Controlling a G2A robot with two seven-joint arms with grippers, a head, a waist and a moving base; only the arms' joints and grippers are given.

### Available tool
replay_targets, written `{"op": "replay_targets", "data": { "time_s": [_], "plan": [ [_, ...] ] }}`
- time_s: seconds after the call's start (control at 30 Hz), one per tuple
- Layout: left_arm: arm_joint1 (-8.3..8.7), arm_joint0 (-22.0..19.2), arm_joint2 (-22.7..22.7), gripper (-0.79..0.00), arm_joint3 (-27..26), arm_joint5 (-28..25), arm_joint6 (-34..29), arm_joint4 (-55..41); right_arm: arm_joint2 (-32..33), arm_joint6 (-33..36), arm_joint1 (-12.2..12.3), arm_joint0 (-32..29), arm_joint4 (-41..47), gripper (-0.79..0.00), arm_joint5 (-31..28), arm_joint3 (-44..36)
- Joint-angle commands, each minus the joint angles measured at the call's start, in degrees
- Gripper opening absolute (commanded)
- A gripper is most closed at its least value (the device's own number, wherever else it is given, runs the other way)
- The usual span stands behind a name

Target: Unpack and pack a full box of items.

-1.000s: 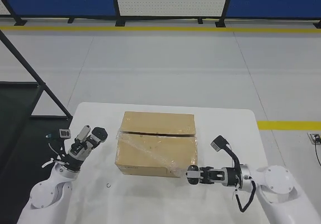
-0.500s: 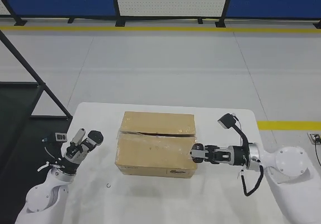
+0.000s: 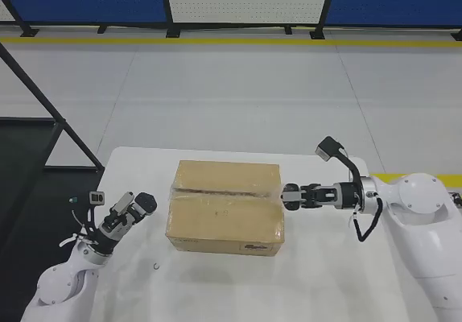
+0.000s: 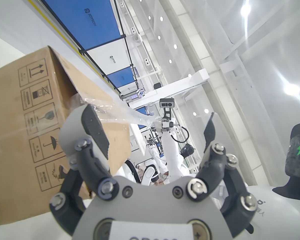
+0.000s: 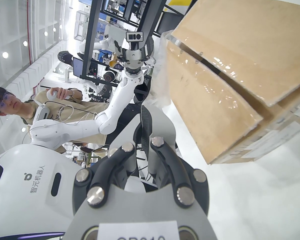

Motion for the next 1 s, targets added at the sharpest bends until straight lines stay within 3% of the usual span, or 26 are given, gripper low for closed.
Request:
{"op": "replay_targets", "data": {
  "time_s": [0.0,0.43,0.97],
  "plan": [
    [0.02,-0.1,0.3,0.0,-0.1,0.1,0.1,0.4,-0.6,1.9,0.0,1.8,0.8,-0.785,-0.2,4.1],
    [0.14,-0.8,1.7,0.0,-0.9,1.1,1.2,1.7,-5.1,6.8,-0.9,7.8,4.3,-0.785,-5.0,20.3],
    [0.29,-1.5,3.0,0.0,-0.7,1.8,2.4,3.1,-12.1,6.2,-3.7,15.0,5.2,-0.785,-9.4,34.4]
  ]
}}
